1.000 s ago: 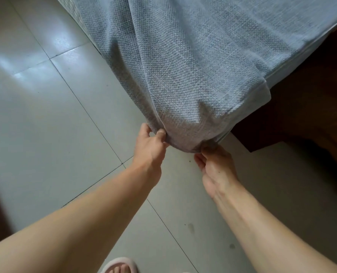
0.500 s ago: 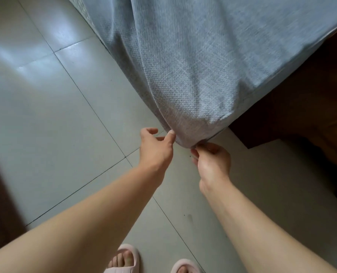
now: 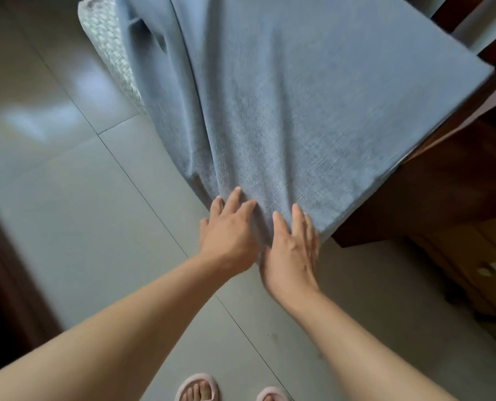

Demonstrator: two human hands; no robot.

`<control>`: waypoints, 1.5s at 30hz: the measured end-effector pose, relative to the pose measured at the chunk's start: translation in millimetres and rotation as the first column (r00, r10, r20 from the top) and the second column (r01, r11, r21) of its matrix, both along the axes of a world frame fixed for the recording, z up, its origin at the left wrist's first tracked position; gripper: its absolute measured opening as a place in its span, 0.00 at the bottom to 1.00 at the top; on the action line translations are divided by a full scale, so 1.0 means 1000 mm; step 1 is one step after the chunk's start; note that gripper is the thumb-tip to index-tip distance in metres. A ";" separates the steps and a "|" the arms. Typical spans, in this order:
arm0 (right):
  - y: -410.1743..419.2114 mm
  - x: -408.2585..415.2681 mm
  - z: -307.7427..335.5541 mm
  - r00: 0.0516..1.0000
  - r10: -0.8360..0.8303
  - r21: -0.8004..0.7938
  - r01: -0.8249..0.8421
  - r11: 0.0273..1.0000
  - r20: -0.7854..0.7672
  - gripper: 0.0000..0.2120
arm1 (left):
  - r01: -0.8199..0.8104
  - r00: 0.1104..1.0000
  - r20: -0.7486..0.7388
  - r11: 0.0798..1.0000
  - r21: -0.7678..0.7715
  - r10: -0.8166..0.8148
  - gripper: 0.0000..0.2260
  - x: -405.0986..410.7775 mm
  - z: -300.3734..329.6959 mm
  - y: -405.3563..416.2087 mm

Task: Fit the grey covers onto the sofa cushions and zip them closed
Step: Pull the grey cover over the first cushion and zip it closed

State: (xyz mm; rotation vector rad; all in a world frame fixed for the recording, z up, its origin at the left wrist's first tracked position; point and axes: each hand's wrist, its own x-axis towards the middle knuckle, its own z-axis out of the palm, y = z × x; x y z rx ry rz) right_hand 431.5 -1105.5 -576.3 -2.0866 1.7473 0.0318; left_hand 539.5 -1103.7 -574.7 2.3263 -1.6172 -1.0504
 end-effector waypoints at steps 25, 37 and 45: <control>-0.135 0.100 0.005 0.993 0.106 0.188 -0.115 0.976 0.056 0.35 | 0.334 0.878 0.315 0.933 0.133 -0.359 0.31 0.129 0.026 -0.148; -0.163 0.194 0.002 0.957 -0.290 0.113 0.287 0.951 0.010 0.34 | 0.531 0.828 0.264 0.843 -0.083 -0.495 0.36 0.237 0.029 -0.206; -0.129 0.266 -0.006 0.852 -0.523 -0.053 0.522 0.851 0.001 0.41 | 0.851 0.515 0.445 0.501 -0.160 -0.732 0.26 0.303 0.013 -0.192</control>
